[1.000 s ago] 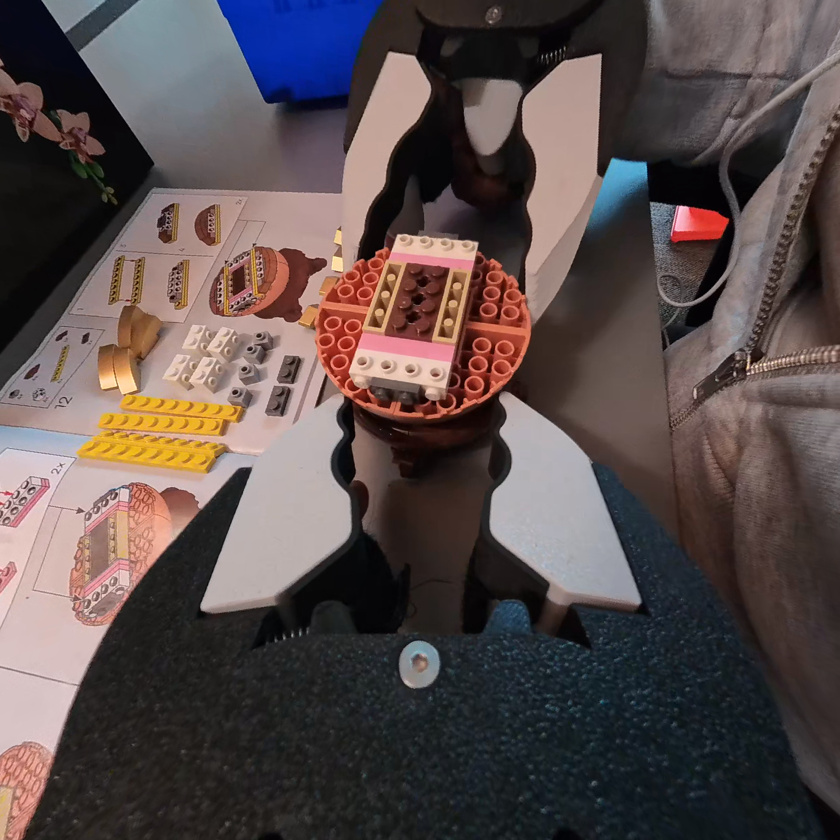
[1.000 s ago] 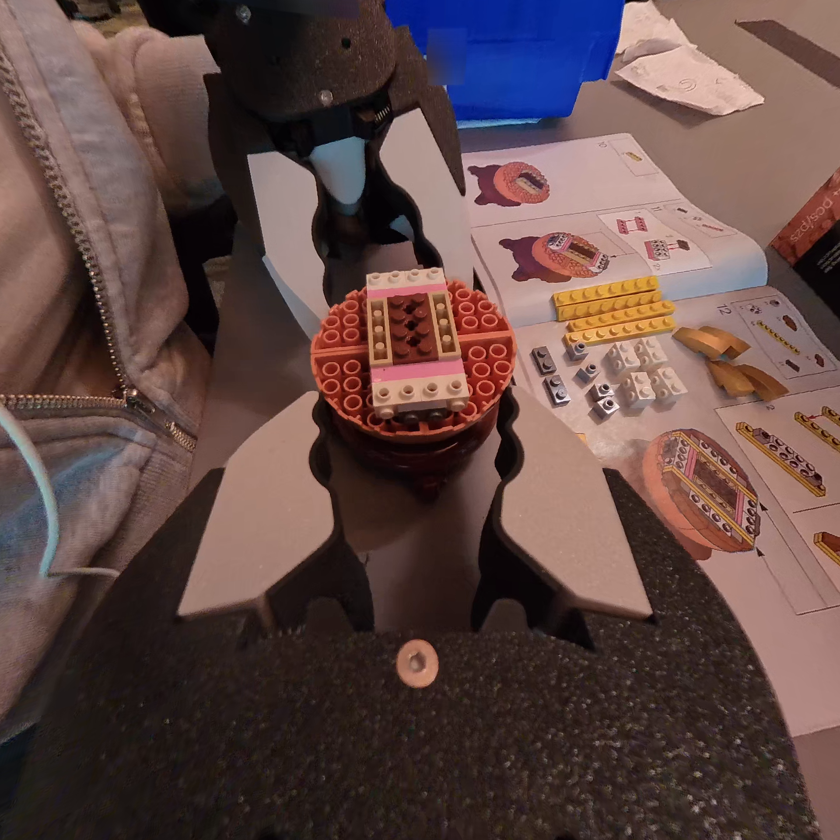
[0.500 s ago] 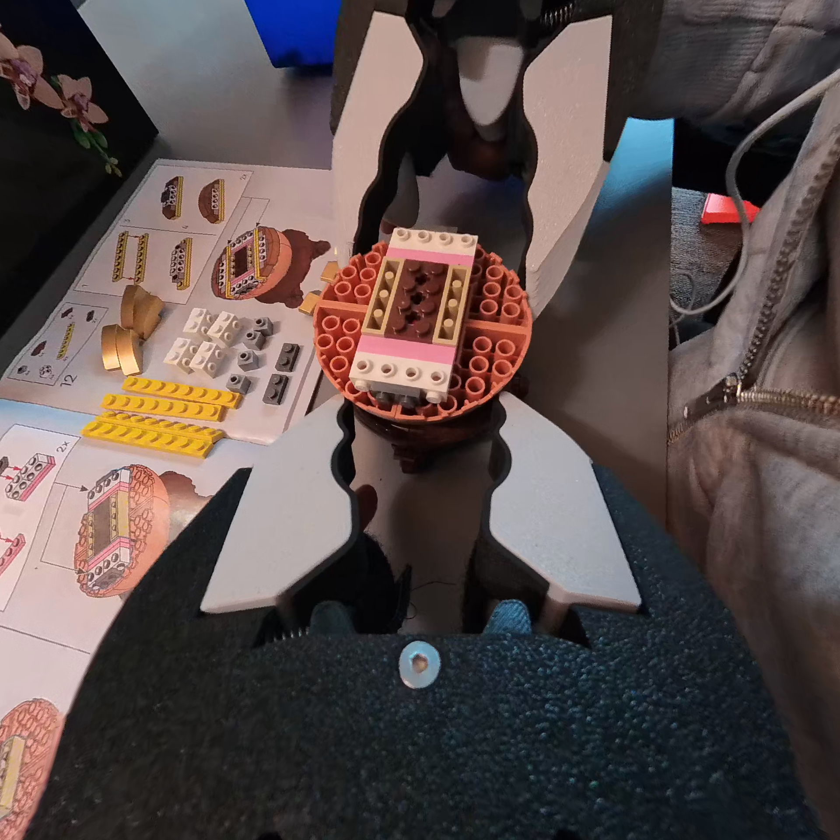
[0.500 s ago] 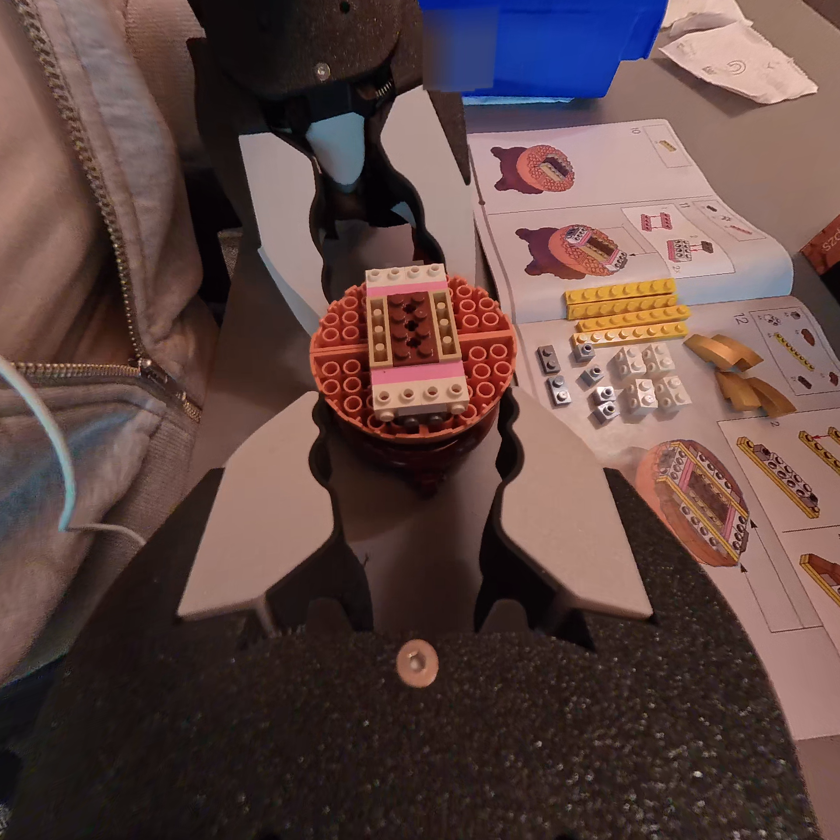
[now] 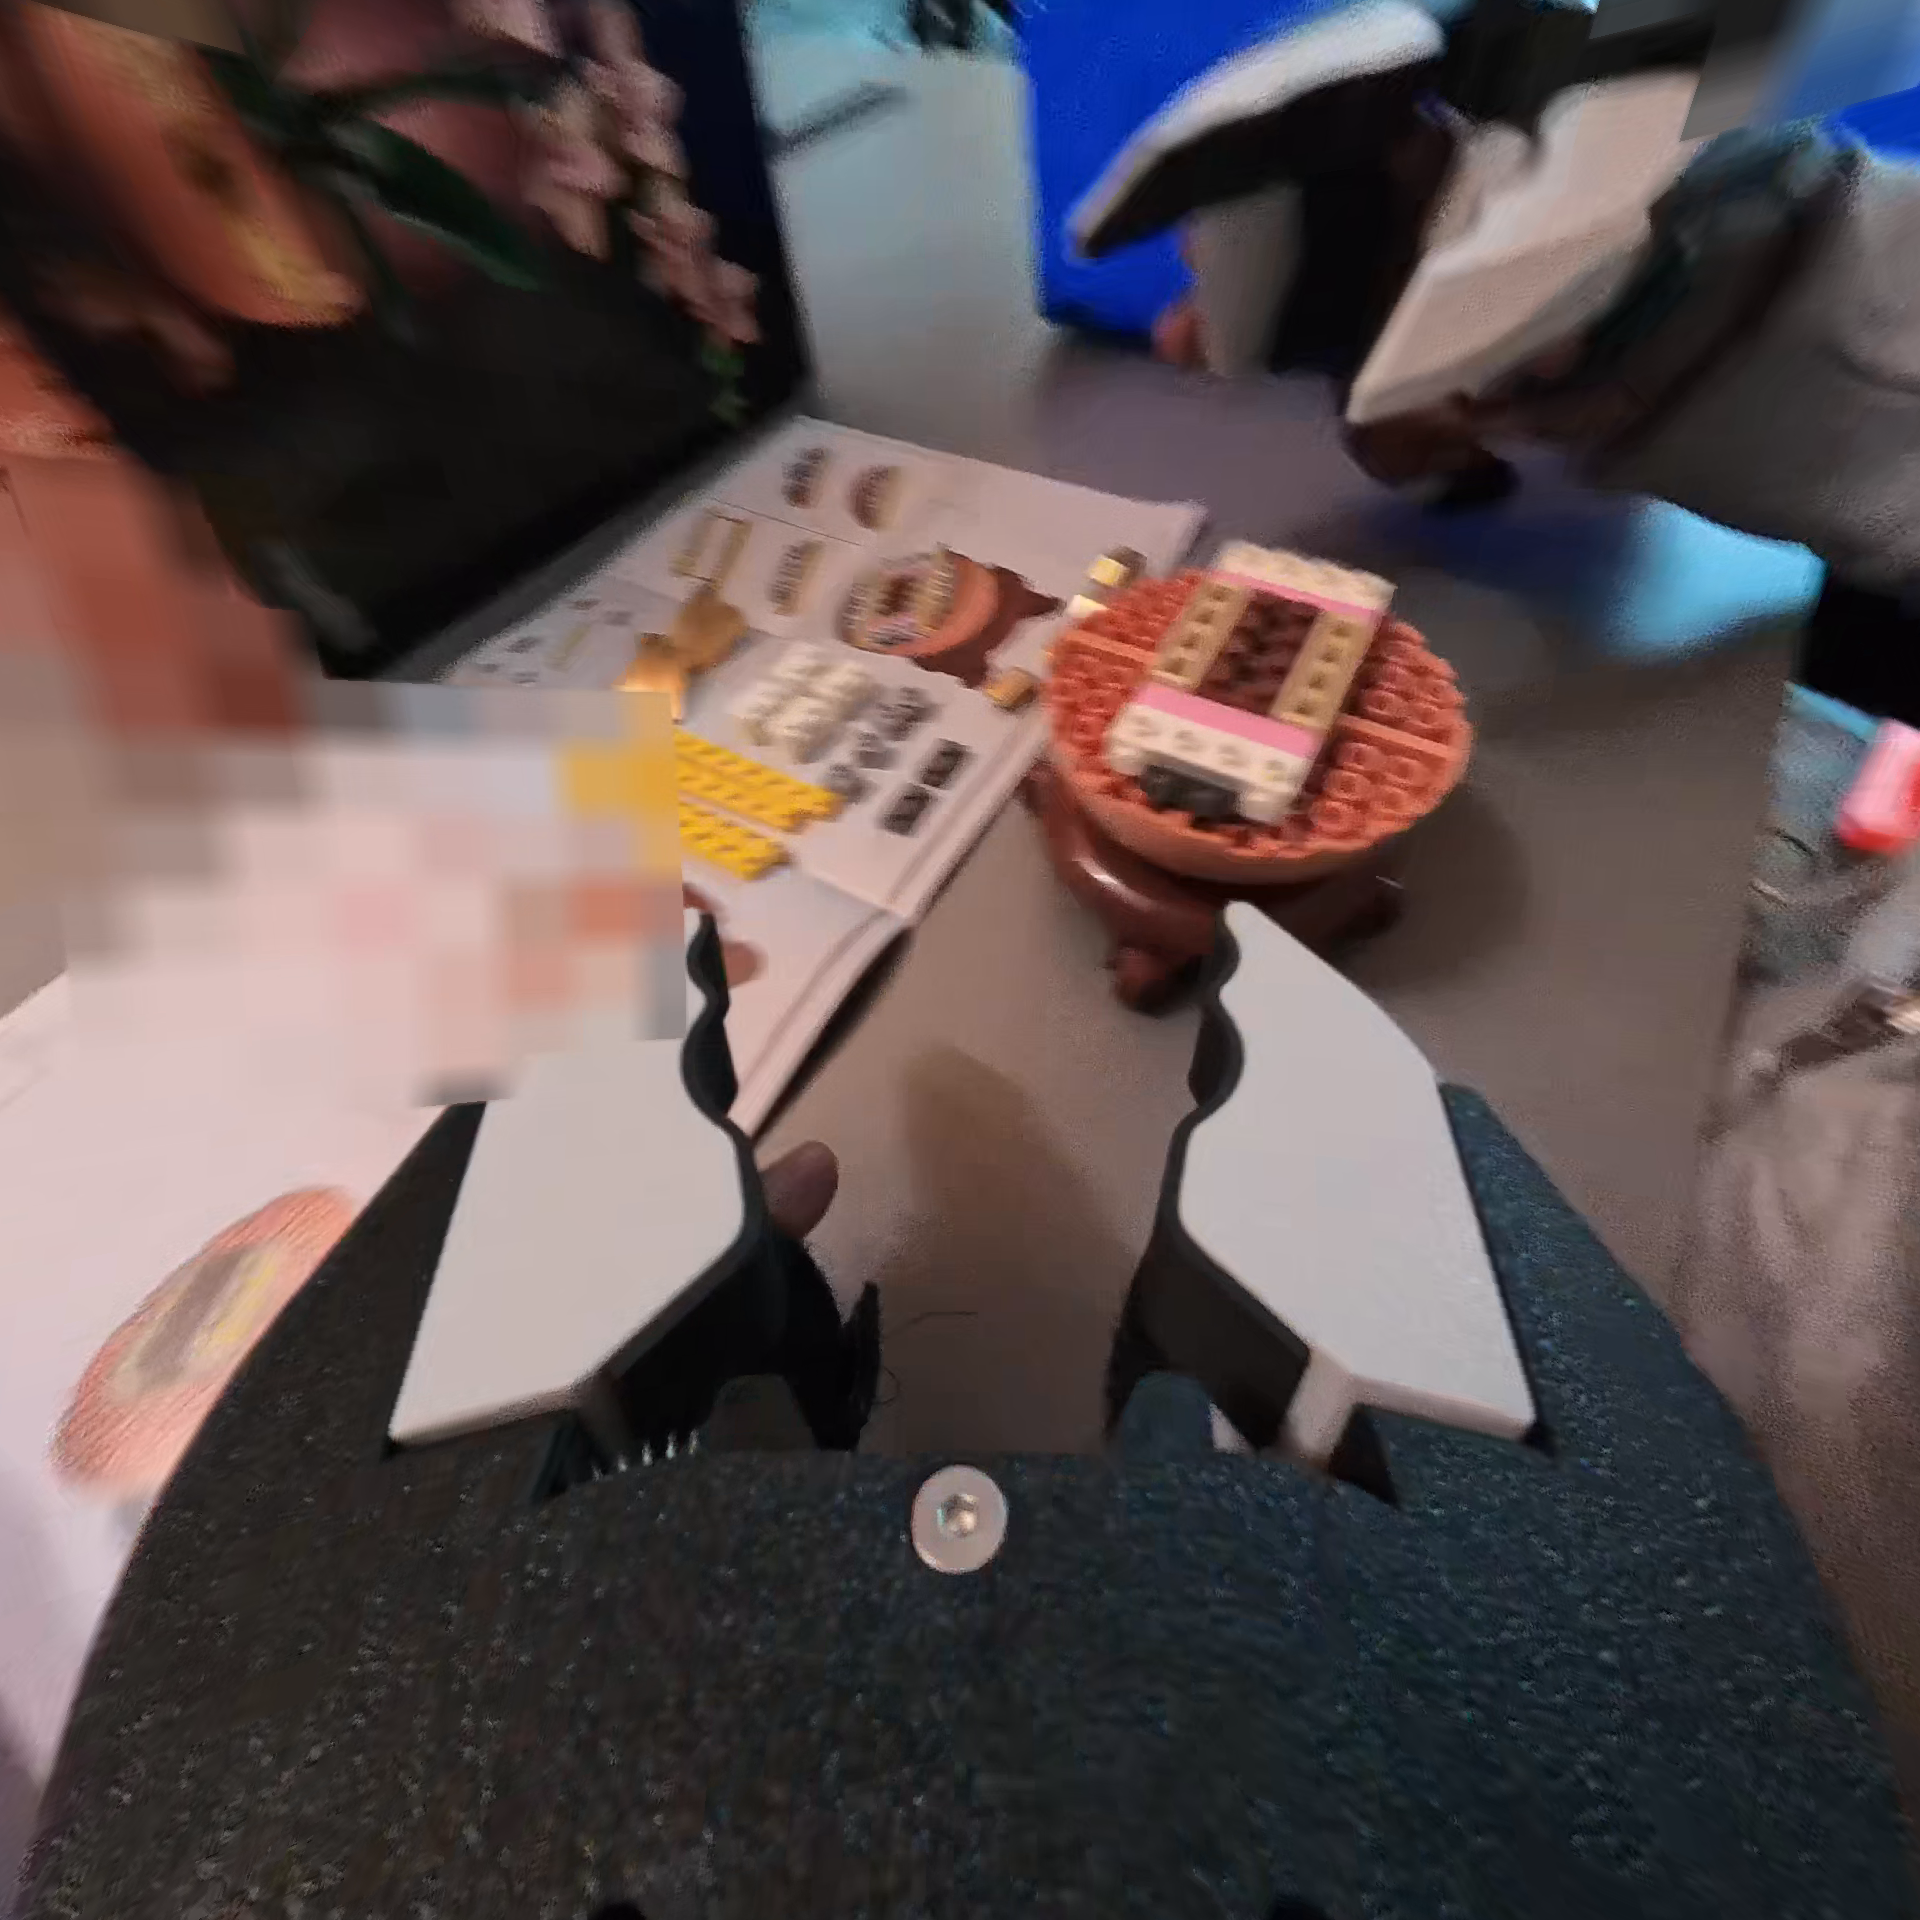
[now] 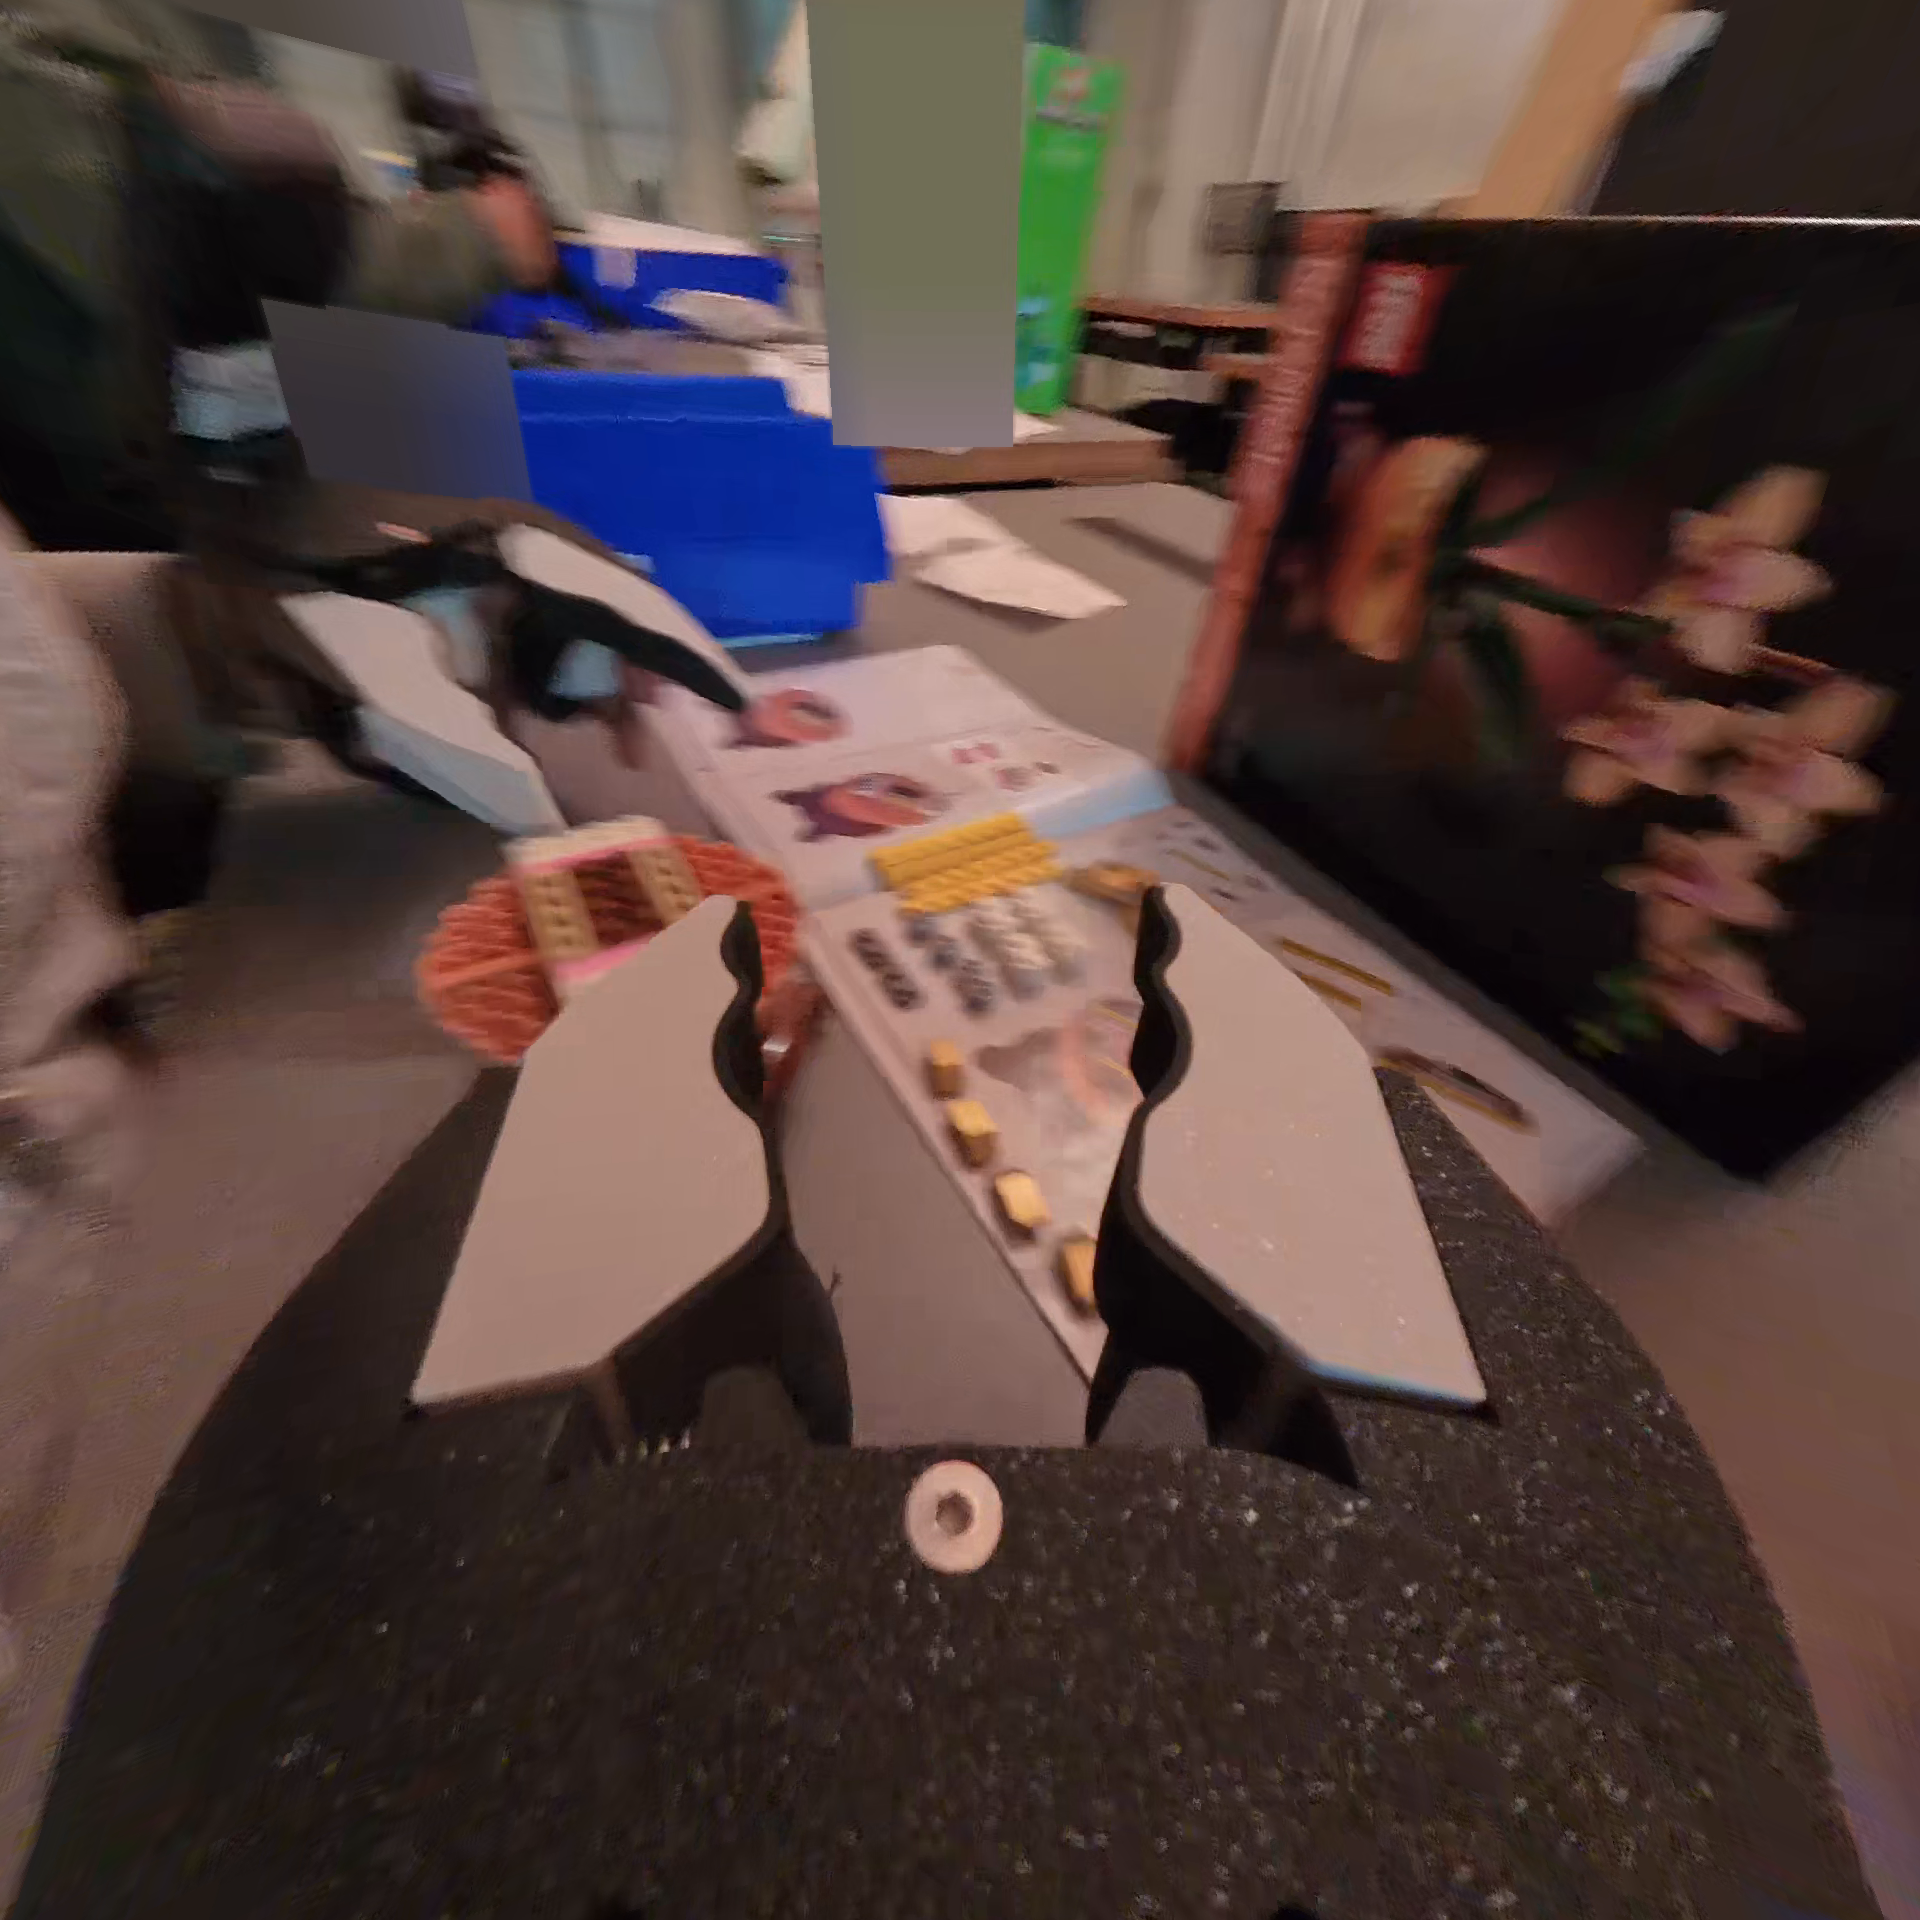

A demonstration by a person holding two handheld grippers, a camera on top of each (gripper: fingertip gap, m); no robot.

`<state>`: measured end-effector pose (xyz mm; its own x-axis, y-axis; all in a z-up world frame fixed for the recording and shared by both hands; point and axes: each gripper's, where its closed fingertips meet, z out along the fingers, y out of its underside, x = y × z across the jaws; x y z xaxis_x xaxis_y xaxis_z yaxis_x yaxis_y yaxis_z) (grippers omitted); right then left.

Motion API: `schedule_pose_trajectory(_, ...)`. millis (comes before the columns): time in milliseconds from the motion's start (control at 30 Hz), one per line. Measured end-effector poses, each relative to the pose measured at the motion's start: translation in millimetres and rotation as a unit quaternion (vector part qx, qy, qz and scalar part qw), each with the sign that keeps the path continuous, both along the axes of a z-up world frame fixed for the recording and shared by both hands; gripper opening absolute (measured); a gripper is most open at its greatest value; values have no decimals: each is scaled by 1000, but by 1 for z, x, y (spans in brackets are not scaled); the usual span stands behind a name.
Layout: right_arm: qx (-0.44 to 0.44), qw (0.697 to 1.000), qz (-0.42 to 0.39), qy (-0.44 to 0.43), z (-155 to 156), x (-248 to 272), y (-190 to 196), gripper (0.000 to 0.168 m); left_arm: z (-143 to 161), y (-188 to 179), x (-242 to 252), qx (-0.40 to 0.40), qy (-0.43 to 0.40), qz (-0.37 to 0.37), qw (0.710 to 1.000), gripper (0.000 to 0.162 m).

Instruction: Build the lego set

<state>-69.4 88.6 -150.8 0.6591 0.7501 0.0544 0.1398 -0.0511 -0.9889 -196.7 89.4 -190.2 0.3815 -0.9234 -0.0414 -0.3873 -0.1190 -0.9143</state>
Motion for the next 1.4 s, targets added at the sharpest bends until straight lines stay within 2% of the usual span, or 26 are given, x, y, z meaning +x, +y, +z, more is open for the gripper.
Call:
schedule_pose_trajectory(67,11,991,-125,-40,-12,31,15,54,15,22,-18,19,-57,87,994,72)
schedule_pose_trajectory(167,36,966,-245,-80,-13,66,22,31,31,48,-49,57,-104,207,971,32)
schedule_pose_trajectory(233,20,962,-269,-52,-12,76,25,18,29,51,-54,62,-93,219,969,13)
schedule_pose_trajectory(333,-15,963,-270,16,-9,87,27,8,22,56,-54,49,-74,233,969,1)
schedule_pose_trajectory(433,-19,973,-220,68,-2,83,22,8,24,56,-57,31,-98,229,968,2)
schedule_pose_trajectory(600,10,984,-166,65,4,67,15,14,35,54,-64,11,-168,215,962,20)
schedule_pose_trajectory(633,31,984,-163,65,8,65,14,21,37,52,-64,16,-174,211,962,20)
schedule_pose_trajectory(667,57,982,-166,73,14,65,14,38,40,51,-64,26,-179,209,961,19)
schedule_pose_trajectory(700,65,979,-163,99,19,64,13,62,44,49,-64,38,-187,207,959,17)
schedule_pose_trajectory(733,56,976,-167,128,23,64,14,79,50,48,-64,50,-196,204,958,19)
schedule_pose_trajectory(800,59,968,-188,156,31,69,15,87,63,46,-63,60,-223,199,952,30)
schedule_pose_trajectory(867,71,965,-213,134,37,73,17,92,76,46,-62,56,-258,193,945,48)
schedule_pose_trajectory(933,64,964,-245,86,36,78,21,85,83,48,-62,52,-273,192,941,58)
schedule_pose_trajectory(967,62,965,-246,67,35,77,20,69,84,50,-61,60,-271,191,941,62)
schedule_pose_trajectory(1033,63,972,-224,34,33,69,15,6,81,52,-61,97,-240,193,946,64)
schedule_pose_trajectory(1133,22,969,-248,4,16,73,19,4,67,52,-52,115,-173,177,962,57)
schedule_pose_trajectory(1233,-1,966,-259,5,4,78,22,4,53,53,-46,83,-148,179,969,23)
schedule_pose_trajectory(1333,-5,960,-280,-22,-7,85,26,4,42,64,-54,50,-138,223,964,9)
schedule_pose_trajectory(1400,-17,960,-278,-27,-15,85,28,4,38,68,-58,22,-153,237,959,7)
